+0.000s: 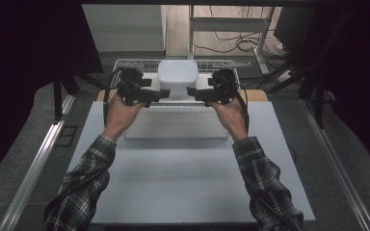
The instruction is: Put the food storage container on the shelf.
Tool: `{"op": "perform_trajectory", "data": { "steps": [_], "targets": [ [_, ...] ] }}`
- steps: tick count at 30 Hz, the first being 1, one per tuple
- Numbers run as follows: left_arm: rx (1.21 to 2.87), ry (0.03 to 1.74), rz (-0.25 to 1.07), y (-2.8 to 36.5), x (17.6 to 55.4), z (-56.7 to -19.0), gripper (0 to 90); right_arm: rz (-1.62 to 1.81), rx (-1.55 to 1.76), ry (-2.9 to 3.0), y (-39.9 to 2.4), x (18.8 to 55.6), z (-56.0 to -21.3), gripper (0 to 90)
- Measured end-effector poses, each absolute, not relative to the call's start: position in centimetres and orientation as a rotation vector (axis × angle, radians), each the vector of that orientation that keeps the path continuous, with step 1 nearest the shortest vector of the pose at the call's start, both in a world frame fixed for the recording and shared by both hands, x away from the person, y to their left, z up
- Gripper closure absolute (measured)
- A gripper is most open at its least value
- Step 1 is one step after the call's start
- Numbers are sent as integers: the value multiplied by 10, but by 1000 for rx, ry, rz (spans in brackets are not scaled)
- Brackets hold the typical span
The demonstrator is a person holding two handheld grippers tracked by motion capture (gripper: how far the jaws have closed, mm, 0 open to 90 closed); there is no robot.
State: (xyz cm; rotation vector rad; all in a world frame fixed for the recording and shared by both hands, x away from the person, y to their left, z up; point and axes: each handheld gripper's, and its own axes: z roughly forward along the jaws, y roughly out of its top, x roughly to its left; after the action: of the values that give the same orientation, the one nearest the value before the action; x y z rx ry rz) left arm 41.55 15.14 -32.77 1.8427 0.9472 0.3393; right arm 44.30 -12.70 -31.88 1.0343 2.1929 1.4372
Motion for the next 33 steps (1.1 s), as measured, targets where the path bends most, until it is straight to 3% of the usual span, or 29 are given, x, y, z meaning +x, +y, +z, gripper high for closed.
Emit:
{"op": "perform_trajectory", "data": {
  "steps": [33],
  "targets": [
    [1884,843,351,163,367,-375,56,1372,875,2290,-132,410,-353,27]
  ]
}}
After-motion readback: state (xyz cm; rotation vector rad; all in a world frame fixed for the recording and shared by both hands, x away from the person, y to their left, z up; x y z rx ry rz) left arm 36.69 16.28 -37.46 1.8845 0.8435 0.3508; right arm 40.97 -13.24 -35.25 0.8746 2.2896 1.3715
